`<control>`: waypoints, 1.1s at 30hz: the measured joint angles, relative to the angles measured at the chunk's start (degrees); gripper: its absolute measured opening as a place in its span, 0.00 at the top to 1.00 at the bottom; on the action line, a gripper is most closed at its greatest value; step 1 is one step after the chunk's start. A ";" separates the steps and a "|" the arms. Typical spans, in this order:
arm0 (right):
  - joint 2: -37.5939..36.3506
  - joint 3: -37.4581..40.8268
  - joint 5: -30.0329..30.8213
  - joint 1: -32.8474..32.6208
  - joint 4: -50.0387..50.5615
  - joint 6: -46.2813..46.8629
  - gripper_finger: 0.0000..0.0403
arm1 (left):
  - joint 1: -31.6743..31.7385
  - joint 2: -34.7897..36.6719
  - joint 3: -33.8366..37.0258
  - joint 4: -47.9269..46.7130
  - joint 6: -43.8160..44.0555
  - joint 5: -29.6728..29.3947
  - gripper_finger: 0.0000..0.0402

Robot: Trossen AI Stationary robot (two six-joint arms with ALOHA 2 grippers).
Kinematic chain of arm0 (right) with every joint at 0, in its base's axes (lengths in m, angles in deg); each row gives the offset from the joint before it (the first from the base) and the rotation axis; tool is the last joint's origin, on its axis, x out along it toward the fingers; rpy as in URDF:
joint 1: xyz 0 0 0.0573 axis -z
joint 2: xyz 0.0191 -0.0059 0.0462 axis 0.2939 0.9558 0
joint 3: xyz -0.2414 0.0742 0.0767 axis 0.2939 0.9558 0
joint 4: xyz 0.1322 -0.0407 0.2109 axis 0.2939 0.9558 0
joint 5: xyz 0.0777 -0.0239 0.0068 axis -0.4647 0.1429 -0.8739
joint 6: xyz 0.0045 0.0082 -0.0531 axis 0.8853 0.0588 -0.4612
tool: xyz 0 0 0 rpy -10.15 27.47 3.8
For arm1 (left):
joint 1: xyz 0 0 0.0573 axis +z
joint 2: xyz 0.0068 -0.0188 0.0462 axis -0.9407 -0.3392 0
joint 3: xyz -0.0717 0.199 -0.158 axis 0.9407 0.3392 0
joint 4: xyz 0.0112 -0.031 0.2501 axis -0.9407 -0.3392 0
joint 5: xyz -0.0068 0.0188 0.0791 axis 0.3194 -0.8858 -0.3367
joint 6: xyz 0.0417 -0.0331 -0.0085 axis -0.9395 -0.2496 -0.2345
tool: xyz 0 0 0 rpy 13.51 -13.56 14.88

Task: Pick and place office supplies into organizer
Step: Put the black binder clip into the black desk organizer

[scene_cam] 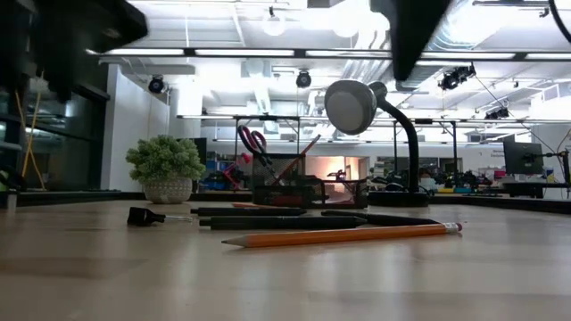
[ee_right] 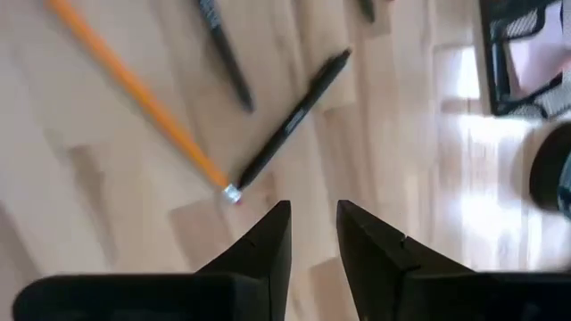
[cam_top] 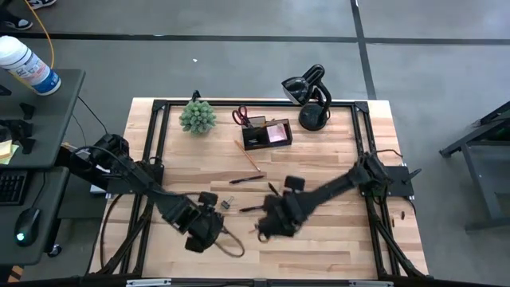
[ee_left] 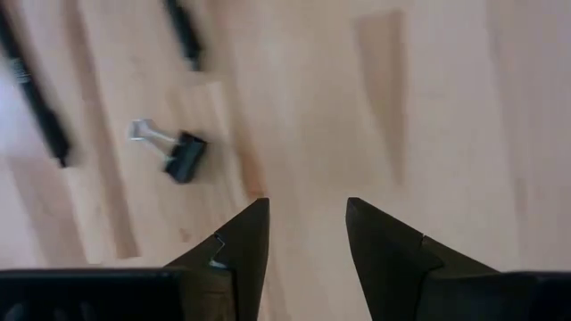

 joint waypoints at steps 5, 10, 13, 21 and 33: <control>-0.20 0.00 -0.25 -5.77 0.03 7.90 0.80 | 6.18 0.00 0.00 -0.03 -0.66 1.01 0.66; -0.22 0.00 1.64 -10.02 0.07 14.93 0.83 | 11.38 0.00 0.00 3.39 -6.71 1.68 0.66; -0.22 0.00 3.03 -12.45 0.07 17.61 0.86 | 14.14 0.00 0.00 6.57 -10.08 4.62 0.66; -11.33 21.46 2.62 -17.21 -0.65 29.75 0.97 | 19.39 0.00 0.00 9.01 -12.17 7.02 0.66; -47.23 59.46 7.56 -16.85 -44.22 25.18 1.00 | 21.67 0.02 -0.02 21.90 -17.77 14.72 0.66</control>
